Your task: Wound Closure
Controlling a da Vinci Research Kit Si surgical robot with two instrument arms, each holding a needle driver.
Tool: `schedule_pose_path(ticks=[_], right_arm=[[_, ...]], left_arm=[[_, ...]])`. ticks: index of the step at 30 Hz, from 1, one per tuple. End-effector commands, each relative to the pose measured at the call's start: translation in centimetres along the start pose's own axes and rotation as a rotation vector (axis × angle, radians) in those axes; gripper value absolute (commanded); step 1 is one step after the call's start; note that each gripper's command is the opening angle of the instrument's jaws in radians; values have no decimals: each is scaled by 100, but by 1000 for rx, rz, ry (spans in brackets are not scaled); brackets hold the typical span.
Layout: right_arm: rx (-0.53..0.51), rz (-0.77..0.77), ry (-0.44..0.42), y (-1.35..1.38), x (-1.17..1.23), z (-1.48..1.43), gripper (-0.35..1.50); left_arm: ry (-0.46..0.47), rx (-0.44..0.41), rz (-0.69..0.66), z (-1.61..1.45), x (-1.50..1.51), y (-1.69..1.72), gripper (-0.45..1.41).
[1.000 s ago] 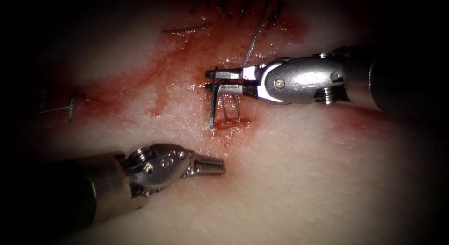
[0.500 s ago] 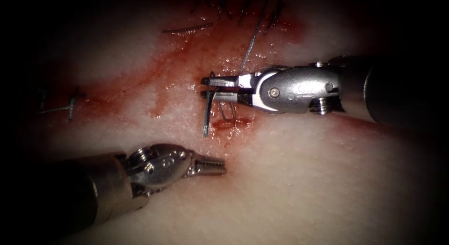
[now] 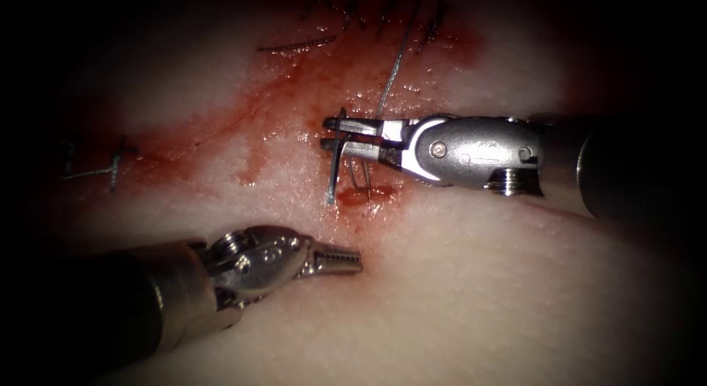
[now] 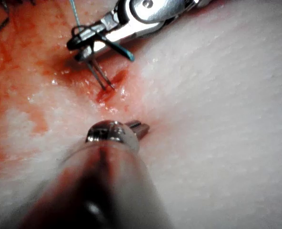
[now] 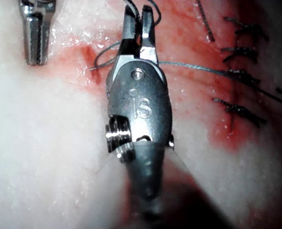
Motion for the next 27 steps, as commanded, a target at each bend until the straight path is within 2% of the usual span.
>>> schedule_pose_path(ticks=[1, 10, 20, 22, 27], right_arm=[[-20, 2, -5, 0, -5, 5, -35], [-52, 44, -45, -7, -14, 6, -35], [-73, 246, -60, -2, -12, 6, -35], [-75, 337, -60, 0, -12, 6, -35], [-65, 410, -78, 0, -15, 6, -35]], left_arm=[[2, -4, 0, 9, 0, 1, 16], [12, -5, -4, 12, 6, 8, 16], [16, -4, -2, 19, 4, 8, 16], [17, -6, 0, 21, 3, 7, 16], [17, -7, 2, 22, 1, 5, 16]])
